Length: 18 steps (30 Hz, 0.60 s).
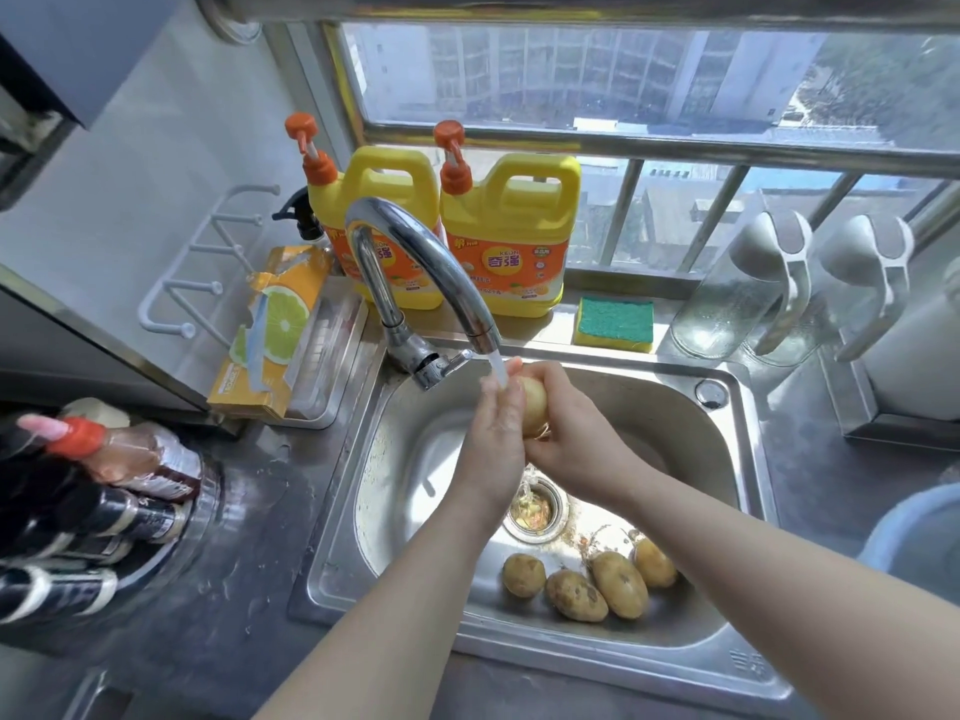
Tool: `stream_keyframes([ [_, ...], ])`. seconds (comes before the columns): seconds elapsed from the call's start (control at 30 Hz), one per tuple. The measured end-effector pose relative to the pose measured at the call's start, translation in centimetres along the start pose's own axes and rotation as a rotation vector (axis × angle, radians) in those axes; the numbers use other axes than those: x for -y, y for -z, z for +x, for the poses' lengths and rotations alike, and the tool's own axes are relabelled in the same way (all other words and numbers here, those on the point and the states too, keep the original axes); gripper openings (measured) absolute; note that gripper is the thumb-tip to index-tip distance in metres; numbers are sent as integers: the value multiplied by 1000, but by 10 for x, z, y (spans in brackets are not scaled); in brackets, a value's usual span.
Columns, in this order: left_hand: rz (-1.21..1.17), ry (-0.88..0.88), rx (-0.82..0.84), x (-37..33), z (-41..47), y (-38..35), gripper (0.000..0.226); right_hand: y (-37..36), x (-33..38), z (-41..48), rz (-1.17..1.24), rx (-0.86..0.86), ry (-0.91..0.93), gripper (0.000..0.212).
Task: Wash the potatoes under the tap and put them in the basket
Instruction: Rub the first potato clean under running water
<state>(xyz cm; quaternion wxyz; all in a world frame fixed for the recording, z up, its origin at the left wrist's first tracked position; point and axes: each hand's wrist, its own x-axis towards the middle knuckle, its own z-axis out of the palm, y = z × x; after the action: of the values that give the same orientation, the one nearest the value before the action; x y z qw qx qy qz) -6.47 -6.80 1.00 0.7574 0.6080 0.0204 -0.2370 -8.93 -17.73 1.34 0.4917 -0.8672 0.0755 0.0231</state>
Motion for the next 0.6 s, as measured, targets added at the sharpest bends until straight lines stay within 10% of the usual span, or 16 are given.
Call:
stream_keyframes([
  [0.6, -278, 82, 78, -14, 1, 13, 41, -5, 15, 3, -120, 112, 30, 59],
])
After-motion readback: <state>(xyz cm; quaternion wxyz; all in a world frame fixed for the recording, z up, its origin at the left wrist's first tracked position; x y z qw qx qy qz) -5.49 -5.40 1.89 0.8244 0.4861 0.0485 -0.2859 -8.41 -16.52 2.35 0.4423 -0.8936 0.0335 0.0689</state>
